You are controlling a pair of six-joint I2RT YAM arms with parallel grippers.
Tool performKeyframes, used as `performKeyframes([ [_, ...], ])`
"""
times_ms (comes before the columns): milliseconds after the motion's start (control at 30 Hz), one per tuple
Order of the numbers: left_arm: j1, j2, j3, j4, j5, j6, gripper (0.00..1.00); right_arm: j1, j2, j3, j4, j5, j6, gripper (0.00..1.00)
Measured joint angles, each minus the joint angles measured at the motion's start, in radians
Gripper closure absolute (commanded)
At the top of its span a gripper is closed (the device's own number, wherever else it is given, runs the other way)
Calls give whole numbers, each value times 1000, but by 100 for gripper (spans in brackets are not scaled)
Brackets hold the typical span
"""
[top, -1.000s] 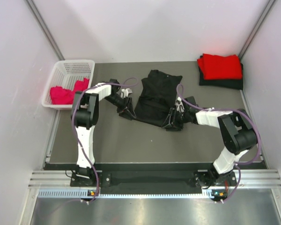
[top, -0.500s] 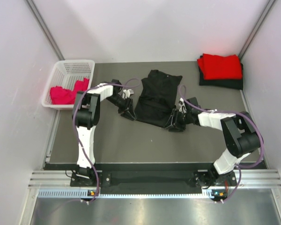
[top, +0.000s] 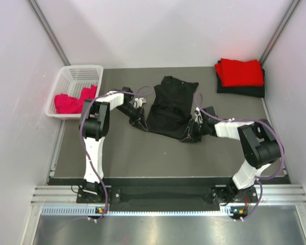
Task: Fold and stack the t-shirts
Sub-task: Fold the tshirt
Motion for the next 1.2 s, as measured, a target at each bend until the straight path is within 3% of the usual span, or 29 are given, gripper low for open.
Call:
performKeyframes([
  [333, 0, 0, 0, 1, 0, 0, 100, 8, 18, 25, 24, 16, 16, 76],
  [367, 0, 0, 0, 1, 0, 0, 100, 8, 18, 27, 27, 23, 16, 79],
  [433, 0, 0, 0, 1, 0, 0, 100, 8, 19, 27, 30, 31, 9, 99],
  [467, 0, 0, 0, 2, 0, 0, 100, 8, 23, 27, 30, 37, 5, 100],
  [700, 0, -16, -15, 9, 7, -7, 100, -21, 13, 47, -12, 33, -31, 100],
  [1200, -32, -273, -4, 37, 83, -62, 100, -124, -251, 172, -219, -19, -203, 100],
])
